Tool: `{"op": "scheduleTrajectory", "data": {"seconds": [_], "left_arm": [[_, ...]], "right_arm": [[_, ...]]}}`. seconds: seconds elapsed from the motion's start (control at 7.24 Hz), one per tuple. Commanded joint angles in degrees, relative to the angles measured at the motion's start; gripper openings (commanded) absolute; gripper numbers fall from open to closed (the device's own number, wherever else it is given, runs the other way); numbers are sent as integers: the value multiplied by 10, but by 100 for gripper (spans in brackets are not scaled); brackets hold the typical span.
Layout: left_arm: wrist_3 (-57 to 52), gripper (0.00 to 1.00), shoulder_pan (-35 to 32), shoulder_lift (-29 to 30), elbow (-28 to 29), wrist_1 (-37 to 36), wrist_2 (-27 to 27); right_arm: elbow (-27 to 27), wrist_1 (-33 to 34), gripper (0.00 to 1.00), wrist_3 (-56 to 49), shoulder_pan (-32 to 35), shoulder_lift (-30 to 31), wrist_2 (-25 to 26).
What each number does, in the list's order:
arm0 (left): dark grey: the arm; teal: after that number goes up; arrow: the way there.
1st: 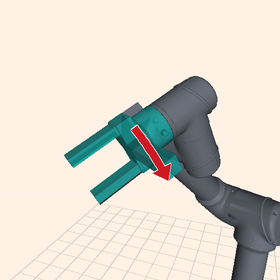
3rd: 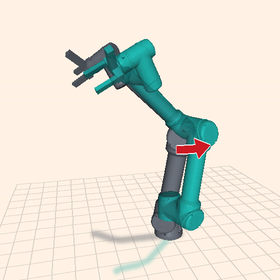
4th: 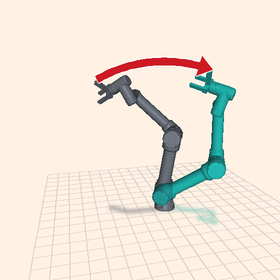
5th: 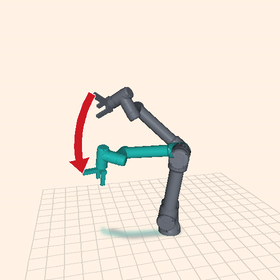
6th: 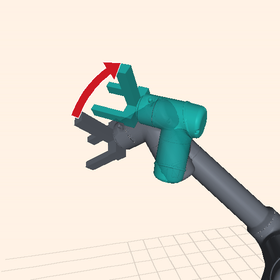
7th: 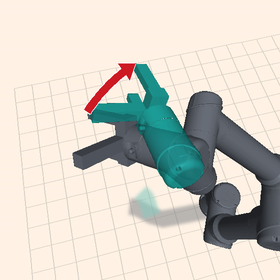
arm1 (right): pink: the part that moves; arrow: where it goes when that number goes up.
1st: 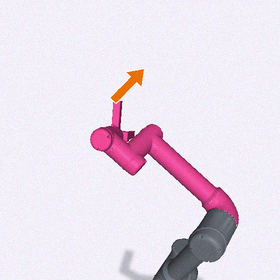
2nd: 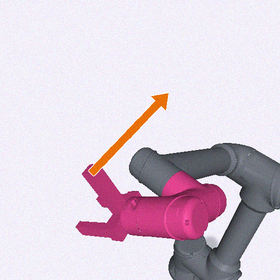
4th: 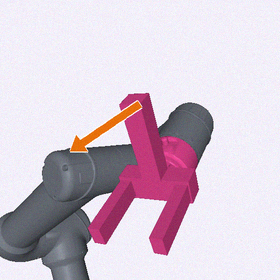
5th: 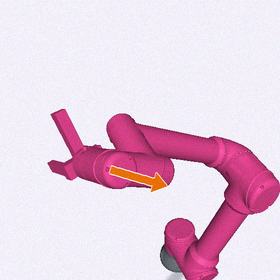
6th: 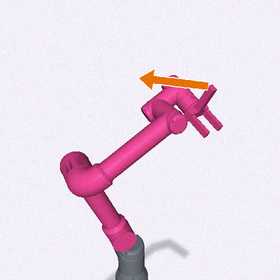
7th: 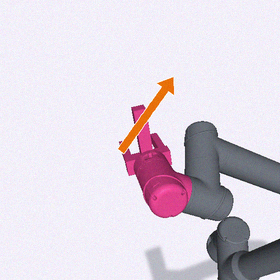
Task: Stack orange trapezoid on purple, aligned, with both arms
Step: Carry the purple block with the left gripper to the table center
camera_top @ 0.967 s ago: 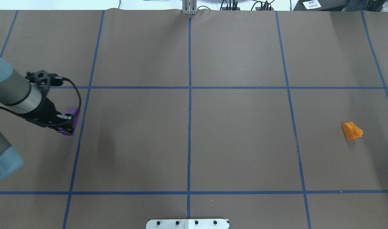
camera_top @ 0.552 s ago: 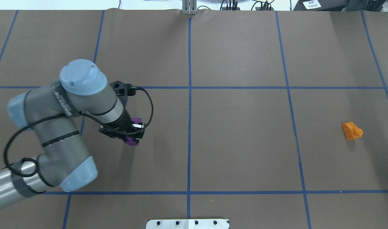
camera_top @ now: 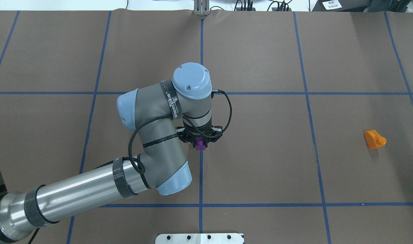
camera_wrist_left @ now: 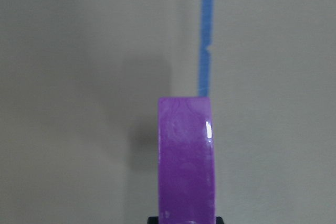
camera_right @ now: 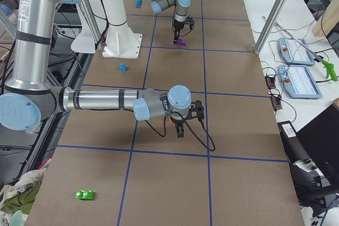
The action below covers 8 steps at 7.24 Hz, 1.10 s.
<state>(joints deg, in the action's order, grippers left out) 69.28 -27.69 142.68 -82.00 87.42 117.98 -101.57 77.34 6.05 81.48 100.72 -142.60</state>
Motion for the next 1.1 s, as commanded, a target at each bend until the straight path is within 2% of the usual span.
{"op": "scheduleTrajectory", "data": {"seconds": [0.0, 0.97], "left_arm": [[9, 0, 11, 19, 55, 56, -16], [2, 0, -2, 19, 61, 57, -60]], "right_arm": [[0, 0, 100, 0, 0, 0, -1], [1, 0, 100, -1, -3, 0, -1]]}}
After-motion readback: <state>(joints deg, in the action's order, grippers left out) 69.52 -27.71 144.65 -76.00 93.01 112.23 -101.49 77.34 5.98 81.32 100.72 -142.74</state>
